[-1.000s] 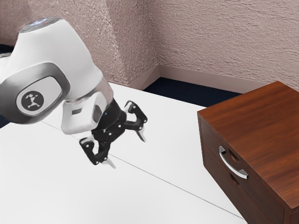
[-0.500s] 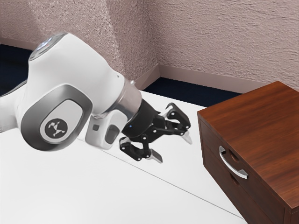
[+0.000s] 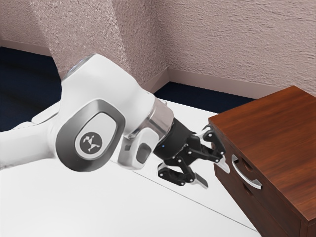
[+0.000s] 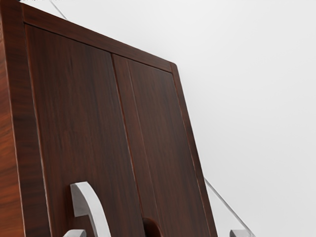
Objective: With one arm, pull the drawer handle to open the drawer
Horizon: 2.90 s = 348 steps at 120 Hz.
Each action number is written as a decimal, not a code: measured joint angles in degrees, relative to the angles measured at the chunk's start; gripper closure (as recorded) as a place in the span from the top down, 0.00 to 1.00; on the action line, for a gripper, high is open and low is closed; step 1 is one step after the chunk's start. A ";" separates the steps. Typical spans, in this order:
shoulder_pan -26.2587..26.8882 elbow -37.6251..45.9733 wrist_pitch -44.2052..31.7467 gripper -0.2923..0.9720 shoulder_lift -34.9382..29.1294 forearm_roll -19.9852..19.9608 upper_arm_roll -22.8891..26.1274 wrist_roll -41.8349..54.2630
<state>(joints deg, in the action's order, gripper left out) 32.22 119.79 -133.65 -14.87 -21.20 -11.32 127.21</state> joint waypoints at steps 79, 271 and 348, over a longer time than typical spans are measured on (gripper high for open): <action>0.54 -5.29 -4.12 0.41 8.43 -4.83 0.15 4.48; 0.36 3.81 -6.76 0.26 2.66 -3.68 -1.87 8.40; 0.48 12.39 -6.72 0.28 -5.83 -1.03 -2.29 8.55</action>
<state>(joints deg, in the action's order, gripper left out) 32.71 132.18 -140.37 -20.69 -22.23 -13.61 135.75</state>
